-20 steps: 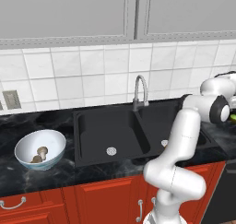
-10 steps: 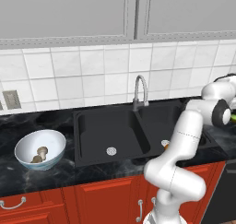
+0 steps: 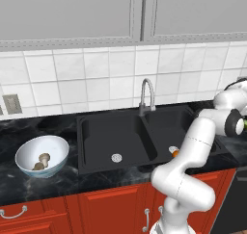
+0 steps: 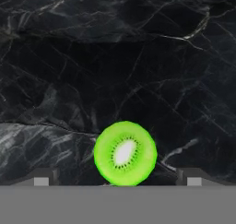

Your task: There is a mixed pile of frozen fruits and vegetables on the counter. Locate all the frozen vegetables and place the items in a bowl on the counter. Take all the frozen fruits and defrost them in a running sink.

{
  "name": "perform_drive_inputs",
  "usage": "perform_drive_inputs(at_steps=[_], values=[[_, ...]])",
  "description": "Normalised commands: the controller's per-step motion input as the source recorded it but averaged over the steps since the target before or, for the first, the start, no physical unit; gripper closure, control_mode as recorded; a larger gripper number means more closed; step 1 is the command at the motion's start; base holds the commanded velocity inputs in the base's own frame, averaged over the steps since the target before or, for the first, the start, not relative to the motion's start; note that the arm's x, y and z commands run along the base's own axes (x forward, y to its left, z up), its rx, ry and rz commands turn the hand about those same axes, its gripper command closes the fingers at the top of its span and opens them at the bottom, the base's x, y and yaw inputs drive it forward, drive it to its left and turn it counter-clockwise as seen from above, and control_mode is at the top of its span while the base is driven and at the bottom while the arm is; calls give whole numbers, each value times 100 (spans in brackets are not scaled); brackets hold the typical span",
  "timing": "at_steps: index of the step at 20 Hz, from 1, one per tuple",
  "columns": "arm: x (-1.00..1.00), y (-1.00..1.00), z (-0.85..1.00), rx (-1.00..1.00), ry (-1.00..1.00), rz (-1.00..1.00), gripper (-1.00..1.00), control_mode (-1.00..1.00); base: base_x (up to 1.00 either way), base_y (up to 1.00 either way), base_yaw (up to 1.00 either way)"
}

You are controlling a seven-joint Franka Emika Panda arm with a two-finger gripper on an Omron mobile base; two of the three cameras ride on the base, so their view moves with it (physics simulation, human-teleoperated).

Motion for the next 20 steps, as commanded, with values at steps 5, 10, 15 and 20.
perform_drive_inputs(at_steps=[5, 10, 15, 20], values=[[0, 0, -28, 1, 1, 0, -100, -100, 0, 0, 0], [1, 1, -21, 0, 0, 0, -100, -100, 0, 0, 0], [2, 4, -21, 0, 0, 0, -100, -100, 0, 0, 0], [5, 1, -15, 0, 0, 0, -100, -100, 0, 0, 0]])
